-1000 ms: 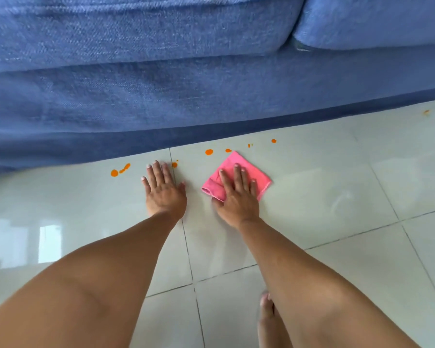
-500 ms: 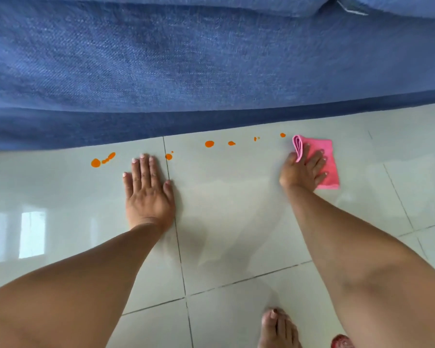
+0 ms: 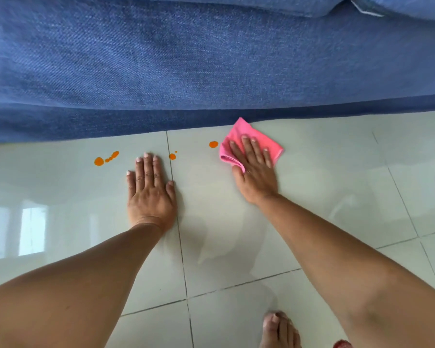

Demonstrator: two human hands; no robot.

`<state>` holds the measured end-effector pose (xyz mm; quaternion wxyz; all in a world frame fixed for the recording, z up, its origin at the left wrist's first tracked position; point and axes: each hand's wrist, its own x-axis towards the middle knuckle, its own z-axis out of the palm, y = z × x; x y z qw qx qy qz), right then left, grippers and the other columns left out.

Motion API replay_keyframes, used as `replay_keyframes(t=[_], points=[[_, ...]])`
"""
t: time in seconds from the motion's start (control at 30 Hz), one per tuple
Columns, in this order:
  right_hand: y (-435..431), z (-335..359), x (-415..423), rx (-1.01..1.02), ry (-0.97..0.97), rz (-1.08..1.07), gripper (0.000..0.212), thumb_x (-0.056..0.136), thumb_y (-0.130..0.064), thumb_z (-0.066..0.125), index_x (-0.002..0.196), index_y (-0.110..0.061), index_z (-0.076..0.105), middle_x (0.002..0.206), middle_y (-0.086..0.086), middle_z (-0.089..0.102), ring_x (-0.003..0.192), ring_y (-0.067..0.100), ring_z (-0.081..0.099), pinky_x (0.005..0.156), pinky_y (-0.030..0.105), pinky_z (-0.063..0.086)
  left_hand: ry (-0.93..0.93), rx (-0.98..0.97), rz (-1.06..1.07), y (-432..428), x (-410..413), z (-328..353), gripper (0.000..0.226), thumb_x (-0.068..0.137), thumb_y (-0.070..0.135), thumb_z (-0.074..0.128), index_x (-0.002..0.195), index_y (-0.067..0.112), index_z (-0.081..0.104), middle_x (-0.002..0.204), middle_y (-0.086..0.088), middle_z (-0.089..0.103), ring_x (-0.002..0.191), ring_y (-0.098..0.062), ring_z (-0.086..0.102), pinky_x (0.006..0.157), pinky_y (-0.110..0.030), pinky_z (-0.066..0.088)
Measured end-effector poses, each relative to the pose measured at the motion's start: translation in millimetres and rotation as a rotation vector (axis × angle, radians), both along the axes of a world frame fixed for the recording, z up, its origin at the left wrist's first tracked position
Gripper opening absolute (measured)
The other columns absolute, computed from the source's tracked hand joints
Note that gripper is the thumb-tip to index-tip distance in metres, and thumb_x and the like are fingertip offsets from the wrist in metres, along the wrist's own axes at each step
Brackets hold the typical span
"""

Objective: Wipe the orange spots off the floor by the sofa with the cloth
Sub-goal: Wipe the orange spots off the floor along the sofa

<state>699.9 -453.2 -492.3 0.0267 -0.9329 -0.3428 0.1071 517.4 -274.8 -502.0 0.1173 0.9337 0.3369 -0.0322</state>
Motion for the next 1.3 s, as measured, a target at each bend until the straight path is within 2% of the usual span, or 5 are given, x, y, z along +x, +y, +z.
replay_keyframes(t=[0.27, 0.6, 0.87, 1.17, 1.3], points=[[7.9, -3.4, 48.0, -0.023, 0.003, -0.555, 0.060, 0.100, -0.041, 0.018, 0.155, -0.027, 0.001, 0.165, 0.008, -0.003, 0.151, 0.027, -0.006, 0.120, 0.051, -0.004, -0.016, 0.013, -0.031, 2.7, -2.9, -2.9, 0.068, 0.097, 0.041, 0.010, 0.157, 0.011, -0.002, 0.165, -0.006, -0.008, 0.152, -0.022, -0.011, 0.123, -0.043, -0.003], [17.5, 3.6, -43.4, -0.021, 0.034, 0.259, 0.063, 0.093, -0.043, 0.016, 0.154, -0.034, 0.009, 0.164, -0.001, 0.002, 0.151, 0.022, -0.002, 0.121, 0.047, 0.001, -0.041, -0.007, -0.100, 16.0, -10.8, 0.5, 0.067, 0.095, 0.036, 0.012, 0.157, 0.014, 0.006, 0.166, -0.004, 0.002, 0.152, -0.018, -0.003, 0.123, -0.037, -0.005], [19.7, 1.2, 16.3, -0.021, 0.031, -0.409, 0.060, 0.098, -0.043, 0.017, 0.155, -0.032, 0.001, 0.165, 0.005, -0.004, 0.151, 0.025, -0.007, 0.120, 0.049, -0.004, -0.040, 0.007, -0.146, 19.5, -15.6, 1.3, 0.065, 0.097, 0.035, 0.016, 0.158, 0.014, 0.006, 0.166, -0.002, 0.001, 0.152, -0.017, -0.003, 0.124, -0.039, 0.002], [9.0, 4.1, -65.1, -0.022, 0.018, 0.313, 0.062, 0.094, -0.043, 0.020, 0.154, -0.033, 0.014, 0.164, 0.002, 0.006, 0.151, 0.026, 0.002, 0.120, 0.048, 0.001, -0.031, 0.018, -0.157, 22.0, -17.2, 0.6, 0.065, 0.097, 0.037, 0.012, 0.158, 0.014, 0.006, 0.166, -0.002, 0.001, 0.152, -0.017, -0.003, 0.123, -0.039, 0.001], [-37.9, 4.2, -8.2, -0.056, 0.001, -0.068, 0.063, 0.091, -0.046, 0.010, 0.153, -0.036, 0.004, 0.164, 0.002, 0.001, 0.151, 0.024, 0.000, 0.121, 0.046, -0.001, -0.028, 0.028, -0.154, 20.2, -17.5, 0.1, 0.064, 0.098, 0.036, 0.013, 0.158, 0.014, 0.003, 0.166, -0.002, -0.001, 0.152, -0.017, -0.005, 0.123, -0.039, 0.000]])
